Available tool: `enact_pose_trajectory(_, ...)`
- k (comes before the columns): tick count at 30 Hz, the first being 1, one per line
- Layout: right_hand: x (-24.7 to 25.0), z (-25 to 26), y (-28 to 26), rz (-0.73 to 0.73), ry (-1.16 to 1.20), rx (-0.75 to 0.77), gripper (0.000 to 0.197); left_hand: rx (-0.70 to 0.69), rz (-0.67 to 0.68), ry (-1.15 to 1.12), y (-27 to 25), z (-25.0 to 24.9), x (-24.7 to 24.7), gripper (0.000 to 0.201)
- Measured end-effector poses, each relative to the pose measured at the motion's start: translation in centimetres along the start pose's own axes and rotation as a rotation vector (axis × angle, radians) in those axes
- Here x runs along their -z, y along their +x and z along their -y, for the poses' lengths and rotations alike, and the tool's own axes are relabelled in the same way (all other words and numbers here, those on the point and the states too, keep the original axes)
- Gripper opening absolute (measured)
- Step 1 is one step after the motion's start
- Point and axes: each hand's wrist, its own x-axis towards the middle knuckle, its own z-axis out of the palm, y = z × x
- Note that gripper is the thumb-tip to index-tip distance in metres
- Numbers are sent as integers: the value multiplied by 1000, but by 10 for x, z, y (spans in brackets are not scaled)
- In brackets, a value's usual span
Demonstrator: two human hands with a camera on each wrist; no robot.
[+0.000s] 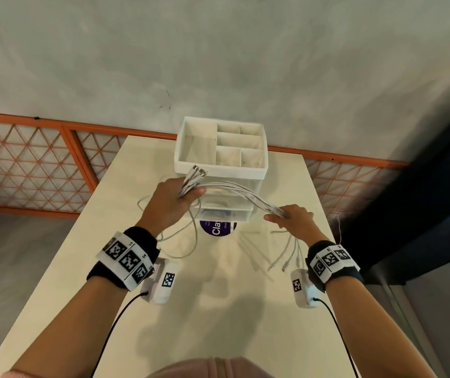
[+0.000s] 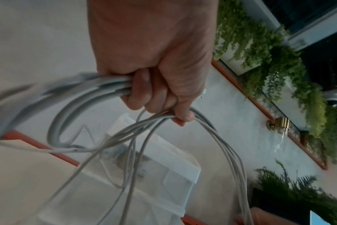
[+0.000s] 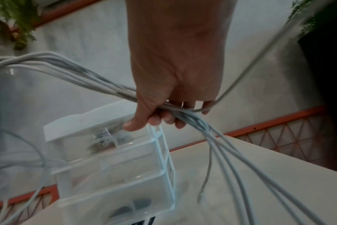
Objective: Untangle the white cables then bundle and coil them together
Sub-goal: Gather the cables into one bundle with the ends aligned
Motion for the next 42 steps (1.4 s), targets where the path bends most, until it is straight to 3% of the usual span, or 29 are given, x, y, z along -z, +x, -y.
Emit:
enact_pose_trajectory(2,0,-2,3,-1,-83,-14,44,41,87,-38,-4,2,-5,25)
enact_pose_trajectory(4,1,-5,4,156,-182,-51,30,91,173,-148,-8,3,-8,34)
enact_pose_trajectory(5,2,-5,3,268,-231,-74,40,106,199,-196,-9,4,-8,38)
enact_pose_trajectory(7,8,0,0,452,-330,-108,82,107,214,-268,-9,5,-6,36)
enact_pose_trajectory(9,17,19,-5,506,-342,-28,94,79,204,-311,-12,0,-3,27)
enact_pose_trajectory(14,32,94,-32,417,106,335,64,64,218,-498,-18,-24,-5,46)
enact_pose_trajectory(18,6,140,-56,546,302,480,59,88,200,-693,-19,-33,-5,49)
enact_pose_trajectory(21,-24,149,-61,585,338,542,14,97,161,-860,-18,-38,1,45)
enact_pose_trajectory(22,-28,148,-62,591,366,550,10,111,130,-878,-16,-37,4,44)
enact_pose_trajectory(24,-28,143,-63,547,425,523,21,156,65,-904,-14,-26,12,41)
enact_pose_trajectory(28,-9,141,-63,265,427,560,33,271,-22,-830,-15,7,20,33)
enact_pose_trajectory(32,1,152,-62,58,461,553,47,535,-55,-822,-19,17,4,18)
enact_pose_trajectory(34,2,154,-60,45,429,564,50,587,-31,-700,-21,19,-6,52)
enact_pose_trajectory(35,2,153,-58,56,430,560,51,547,-26,-556,-23,18,-9,62)
enact_pose_trajectory(37,2,151,-56,77,424,539,52,396,-9,-338,-26,9,-9,42)
enact_pose_trajectory(38,3,150,-55,87,418,531,51,312,58,-355,-28,1,-7,36)
enact_pose_trajectory(40,5,150,-54,104,409,513,46,217,197,-460,-32,-12,-5,56)
enact_pose_trajectory(42,10,149,-52,103,425,495,45,165,260,-506,-34,-22,-5,59)
